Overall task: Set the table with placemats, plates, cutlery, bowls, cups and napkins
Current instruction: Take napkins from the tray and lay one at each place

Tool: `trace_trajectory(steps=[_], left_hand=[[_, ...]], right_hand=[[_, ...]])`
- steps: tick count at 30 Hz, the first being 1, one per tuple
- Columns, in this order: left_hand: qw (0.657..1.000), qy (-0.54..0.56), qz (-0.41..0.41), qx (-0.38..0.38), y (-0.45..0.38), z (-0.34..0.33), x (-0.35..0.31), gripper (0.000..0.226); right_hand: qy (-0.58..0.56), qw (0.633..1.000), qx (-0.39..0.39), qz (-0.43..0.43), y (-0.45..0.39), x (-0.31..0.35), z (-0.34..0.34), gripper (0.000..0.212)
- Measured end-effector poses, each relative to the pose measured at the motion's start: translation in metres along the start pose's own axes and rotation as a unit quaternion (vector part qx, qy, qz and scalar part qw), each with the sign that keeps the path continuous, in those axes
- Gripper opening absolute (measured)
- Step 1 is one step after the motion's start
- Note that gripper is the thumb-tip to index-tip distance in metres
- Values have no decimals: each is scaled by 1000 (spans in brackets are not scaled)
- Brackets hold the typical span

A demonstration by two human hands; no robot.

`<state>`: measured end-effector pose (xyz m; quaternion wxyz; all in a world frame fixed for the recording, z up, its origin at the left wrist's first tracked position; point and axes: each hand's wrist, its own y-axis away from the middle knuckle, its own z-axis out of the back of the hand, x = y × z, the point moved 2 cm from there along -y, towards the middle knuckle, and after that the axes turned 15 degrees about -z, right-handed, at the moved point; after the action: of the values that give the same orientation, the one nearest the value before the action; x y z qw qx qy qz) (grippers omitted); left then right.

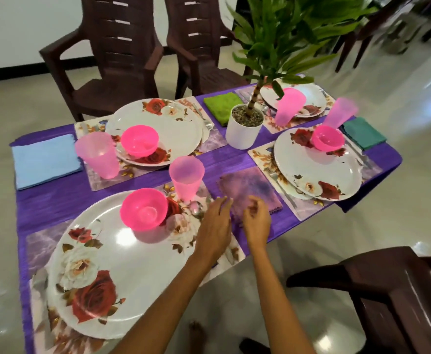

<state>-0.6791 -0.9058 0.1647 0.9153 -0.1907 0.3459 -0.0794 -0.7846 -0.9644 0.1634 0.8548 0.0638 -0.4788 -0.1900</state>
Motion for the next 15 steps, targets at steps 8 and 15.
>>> trace_trajectory(steps=[8,15], left_hand=[[968,-145,108,177,-118,-44,53,43],[961,-88,148,216,-143,-46,75,42]], right_hand=[[-67,975,-11,-212,-31,-28,9,49],[-209,929,42,-301,-45,-18,-1,33]])
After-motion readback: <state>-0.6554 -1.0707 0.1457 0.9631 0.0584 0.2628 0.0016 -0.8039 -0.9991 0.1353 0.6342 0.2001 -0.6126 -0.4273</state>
